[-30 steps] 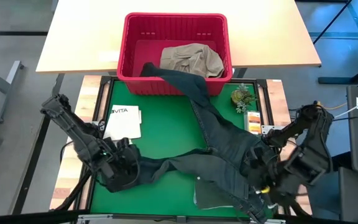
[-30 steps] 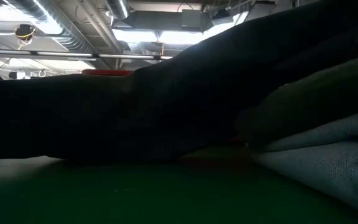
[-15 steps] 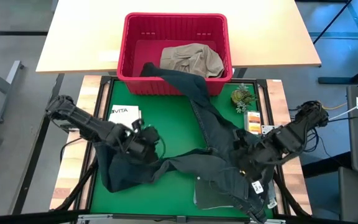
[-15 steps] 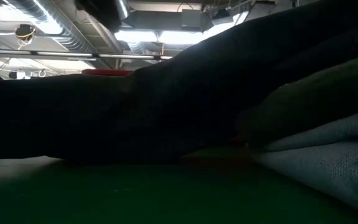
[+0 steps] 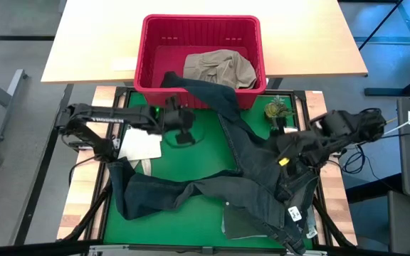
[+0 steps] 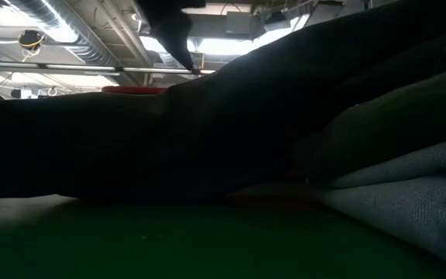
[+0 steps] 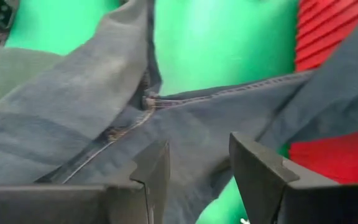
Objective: Fold Laundry from Bin
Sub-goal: Remove the dark blue jean from the red bin
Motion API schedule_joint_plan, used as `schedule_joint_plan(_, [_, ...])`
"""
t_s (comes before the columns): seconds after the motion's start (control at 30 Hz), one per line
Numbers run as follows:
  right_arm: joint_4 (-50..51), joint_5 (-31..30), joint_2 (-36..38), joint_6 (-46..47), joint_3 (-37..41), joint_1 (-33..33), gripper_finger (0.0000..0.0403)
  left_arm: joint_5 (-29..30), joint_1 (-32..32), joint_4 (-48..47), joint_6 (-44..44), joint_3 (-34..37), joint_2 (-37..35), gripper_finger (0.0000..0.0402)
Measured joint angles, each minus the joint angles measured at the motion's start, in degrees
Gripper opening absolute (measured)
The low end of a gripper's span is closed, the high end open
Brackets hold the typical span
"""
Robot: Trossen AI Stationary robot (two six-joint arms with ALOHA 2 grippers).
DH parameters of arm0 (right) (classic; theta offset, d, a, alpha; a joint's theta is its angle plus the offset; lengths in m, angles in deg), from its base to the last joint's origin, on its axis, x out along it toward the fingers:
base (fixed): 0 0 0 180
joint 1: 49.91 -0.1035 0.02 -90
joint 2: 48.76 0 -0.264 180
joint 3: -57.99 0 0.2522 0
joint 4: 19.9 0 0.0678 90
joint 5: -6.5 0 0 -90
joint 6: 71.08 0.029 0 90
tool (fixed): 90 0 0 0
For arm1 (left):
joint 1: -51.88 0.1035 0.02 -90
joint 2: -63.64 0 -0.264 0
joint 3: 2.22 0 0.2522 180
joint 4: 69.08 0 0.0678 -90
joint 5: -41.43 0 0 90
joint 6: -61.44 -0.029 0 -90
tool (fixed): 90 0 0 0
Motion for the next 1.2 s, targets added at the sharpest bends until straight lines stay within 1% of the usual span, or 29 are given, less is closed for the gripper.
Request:
schedule_joint_plan(0.1, [-2.76,-0.04,1.43,-1.73,1.64,1.77,0.0163,-0.01,4.23,3.10,-7.92,0.00,0.00,0.0124])
schedule_joint_plan(0.17, [-7.81,0.18,3.76,-3.49,5.92,2.68,0.0163,-0.91,6.74,4.91,-12.43,0.00,0.00,0.0124])
schedule_joint_plan(0.27, [-16.04,1.92,8.27,-4.44,15.22,4.06,0.0163,-3.45,10.01,6.97,-17.42,0.00,0.00,0.0124])
schedule_joint_plan(0.43, [-27.44,2.52,16.39,-4.48,29.31,5.71,0.0163,-4.25,14.06,8.49,-22.51,0.00,0.48,0.0124])
schedule_joint_plan(0.53, [-32.17,2.55,20.44,-4.07,35.92,6.81,0.0163,-4.62,16.12,8.56,-25.08,0.00,1.58,0.0124])
schedule_joint_plan(0.63, [-36.28,2.53,23.45,-3.81,41.32,7.03,0.0163,-6.65,17.97,8.89,-27.60,0.00,3.33,0.0124])
schedule_joint_plan(0.7, [-38.79,2.60,25.00,-3.79,44.03,7.01,0.0163,-6.51,18.41,10.57,-27.69,0.00,4.35,0.0124])
schedule_joint_plan(0.83, [-39.57,3.28,25.97,-3.61,47.42,6.90,0.0163,-5.16,18.85,14.00,-27.99,0.04,5.38,0.0124])
schedule_joint_plan(0.9, [-39.54,3.54,25.98,-2.75,48.63,6.90,0.0163,-5.85,18.83,16.56,-29.03,0.09,5.38,0.0124])
schedule_joint_plan(0.97, [-41.68,3.58,26.04,-2.46,49.93,6.90,0.0163,-6.13,18.80,18.45,-29.28,0.09,5.38,0.0124])
schedule_joint_plan(1.1, [-45.07,4.13,25.98,-2.47,52.38,6.90,0.0163,-6.56,18.73,19.63,-29.57,0.09,5.38,0.0124])
schedule_joint_plan(1.2, [-46.69,4.13,26.02,-2.47,53.42,6.90,0.0163,-8.72,18.80,19.93,-29.52,0.09,5.35,0.0124])
